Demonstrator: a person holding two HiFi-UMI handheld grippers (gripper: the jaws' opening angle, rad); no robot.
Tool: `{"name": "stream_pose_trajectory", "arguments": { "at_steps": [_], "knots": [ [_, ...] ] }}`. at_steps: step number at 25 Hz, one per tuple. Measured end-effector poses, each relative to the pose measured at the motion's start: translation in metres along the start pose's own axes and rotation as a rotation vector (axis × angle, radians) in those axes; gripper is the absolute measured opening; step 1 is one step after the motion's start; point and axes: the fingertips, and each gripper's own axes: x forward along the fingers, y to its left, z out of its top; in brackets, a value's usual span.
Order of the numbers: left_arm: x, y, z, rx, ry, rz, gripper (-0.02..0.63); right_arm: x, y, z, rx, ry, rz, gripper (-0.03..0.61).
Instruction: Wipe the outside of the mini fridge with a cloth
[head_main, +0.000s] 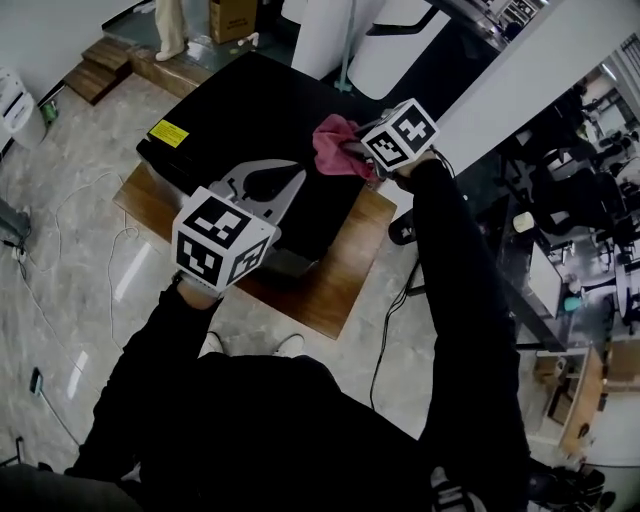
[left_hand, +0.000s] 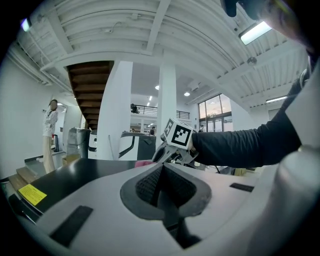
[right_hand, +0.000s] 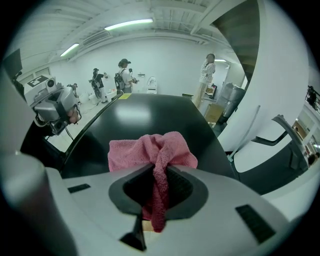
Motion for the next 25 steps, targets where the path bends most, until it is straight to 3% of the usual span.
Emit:
{"name": "stream_pose_trajectory", "arguments": {
  "at_steps": [9, 17, 25],
  "knots": [
    [-0.047, 0.022, -0.014, -0.014, -0.024, -0.130, 0.006, -0.002, 0.082, 0.006, 0.071, 0.100, 0.038, 0.060],
    [-0.082, 0.028, -0.037, -0.033, -0.022, -0.234, 0.006, -0.001, 0.147, 0.009, 0.134, 0.124, 0.040, 0.060],
    [-0.135, 0.062, -0.041, -0.054, -0.041, -0.243, 0.006, -0.006, 0.220, 0.019, 0.135, 0.239, 0.156, 0.061]
  ]
}}
